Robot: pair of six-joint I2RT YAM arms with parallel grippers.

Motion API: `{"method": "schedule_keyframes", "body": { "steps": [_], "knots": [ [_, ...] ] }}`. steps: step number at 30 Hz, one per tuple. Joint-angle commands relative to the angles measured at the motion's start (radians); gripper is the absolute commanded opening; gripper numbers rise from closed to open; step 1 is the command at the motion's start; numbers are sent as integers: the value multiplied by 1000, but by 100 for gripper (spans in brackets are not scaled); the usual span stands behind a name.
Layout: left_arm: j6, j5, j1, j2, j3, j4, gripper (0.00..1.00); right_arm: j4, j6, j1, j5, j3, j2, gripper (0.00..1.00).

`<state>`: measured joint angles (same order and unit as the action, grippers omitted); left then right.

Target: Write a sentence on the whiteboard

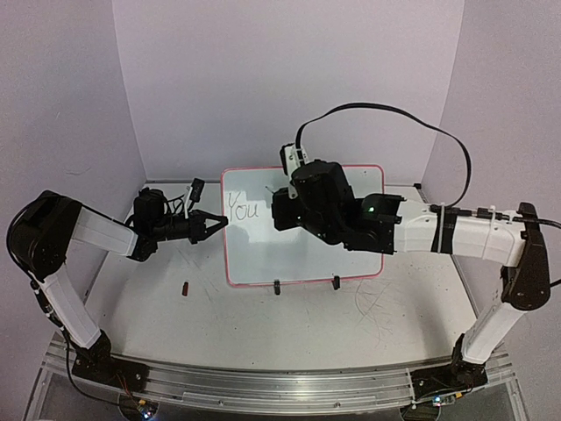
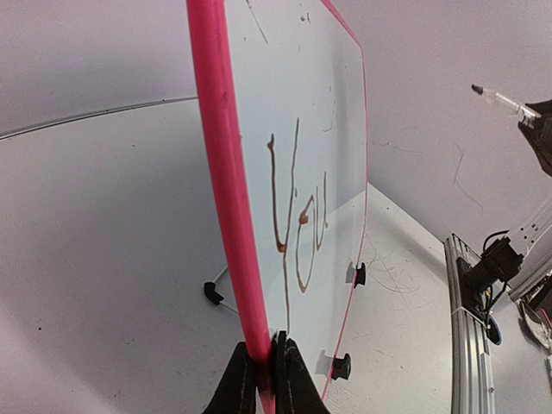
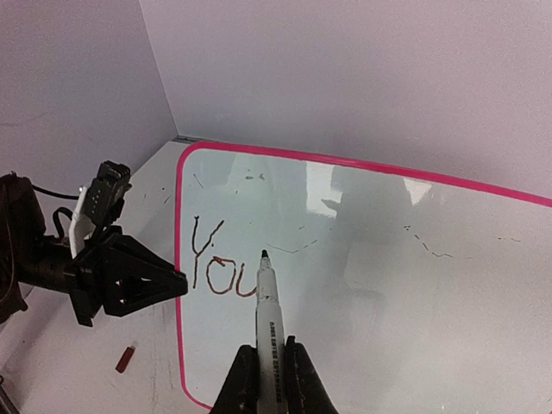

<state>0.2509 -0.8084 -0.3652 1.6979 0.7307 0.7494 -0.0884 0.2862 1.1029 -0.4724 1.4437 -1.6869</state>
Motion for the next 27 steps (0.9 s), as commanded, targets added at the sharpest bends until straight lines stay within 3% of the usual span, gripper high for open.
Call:
{"method": "schedule_keyframes", "body": {
  "steps": [1,27],
  "knots": [
    [-81,46,-11,-16,1,-21,0,33,-54,3,17,18,-49,0],
    [-85,58,-11,-22,10,-40,0,16,-47,-22,-29,137,-183,0]
  ]
}}
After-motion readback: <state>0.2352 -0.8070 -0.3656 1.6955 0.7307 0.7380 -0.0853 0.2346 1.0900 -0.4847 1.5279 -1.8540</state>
